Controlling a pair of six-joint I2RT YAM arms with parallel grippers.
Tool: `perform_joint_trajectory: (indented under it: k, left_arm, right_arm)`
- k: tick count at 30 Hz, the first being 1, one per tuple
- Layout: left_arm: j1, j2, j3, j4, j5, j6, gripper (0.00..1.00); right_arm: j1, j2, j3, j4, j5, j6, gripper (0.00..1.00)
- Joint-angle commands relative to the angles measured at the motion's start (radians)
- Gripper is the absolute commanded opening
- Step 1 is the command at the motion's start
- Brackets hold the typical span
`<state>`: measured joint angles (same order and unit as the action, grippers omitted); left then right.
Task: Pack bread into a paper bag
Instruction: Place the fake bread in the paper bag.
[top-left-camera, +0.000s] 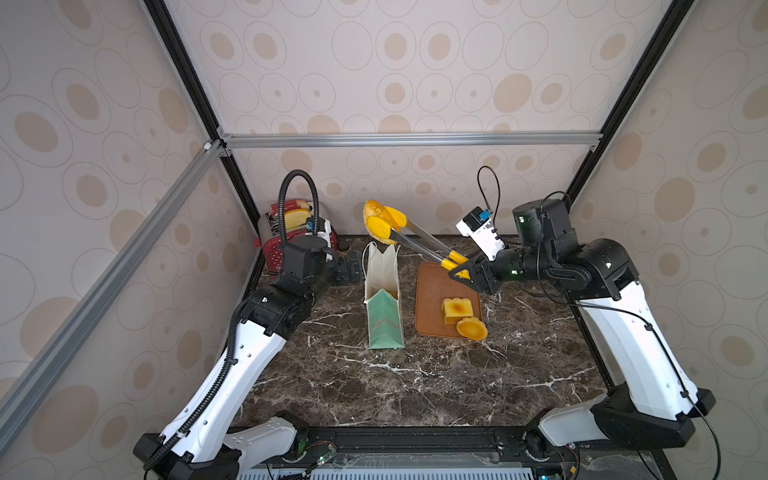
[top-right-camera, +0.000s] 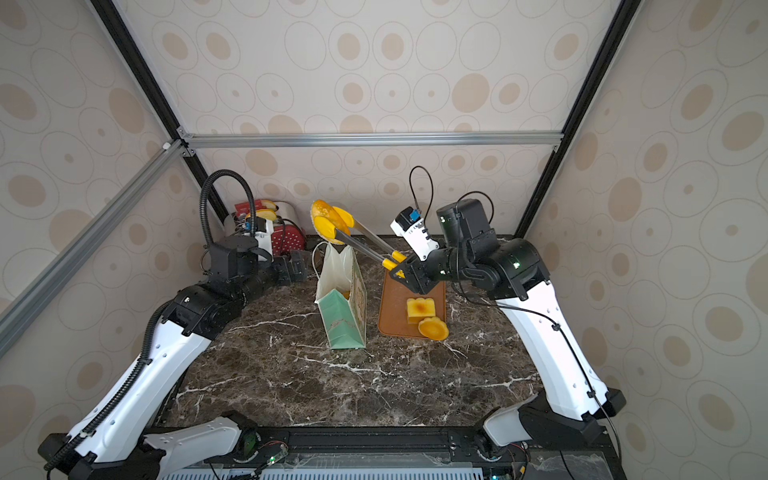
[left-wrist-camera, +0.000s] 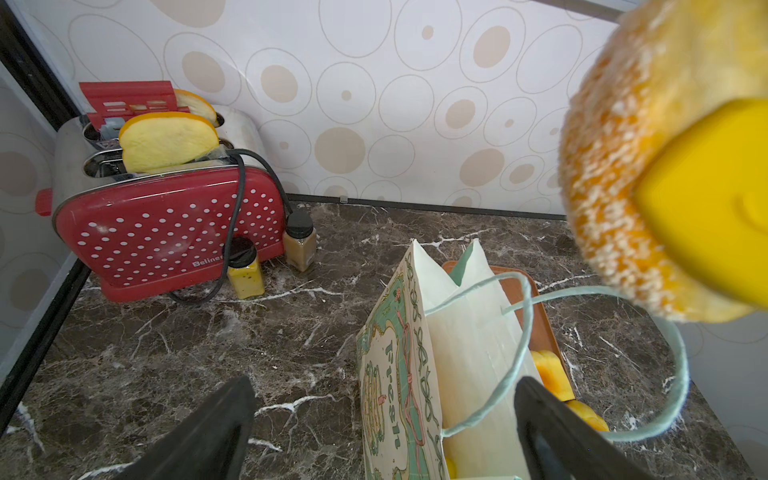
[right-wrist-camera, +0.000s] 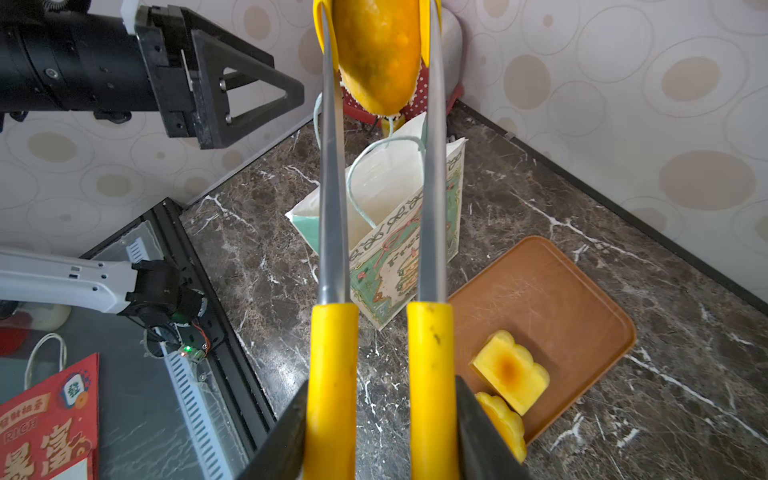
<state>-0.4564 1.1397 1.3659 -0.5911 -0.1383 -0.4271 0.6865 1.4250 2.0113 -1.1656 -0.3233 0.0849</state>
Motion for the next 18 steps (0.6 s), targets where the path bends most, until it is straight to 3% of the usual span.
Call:
perform_joint_trajectory:
  k: [1,7,11,18]
  left_arm:
    - [-0.007,-0.008,0.045,-0.013,-0.011,0.013,0.99]
    - [-0.007,-0.005,0.044,-0.009,-0.009,0.013,0.99]
    - [-0.007,-0.007,0.042,-0.009,-0.009,0.014,0.99]
    - [-0.007,-0.007,0.047,-0.007,-0.006,0.011,0.99]
  right_arm:
    - [0.010,-0.020,-0.011,0.093,-0.066,0.021,0.44]
    - [0.011,-0.058,-0.090,0.104,-0.055,0.027,0.51]
    - [0.011,-0.101,-0.146,0.127,-0.038,0.038,0.63]
    - [0.011,-0.127,-0.140,0.131,-0.008,0.052,0.67]
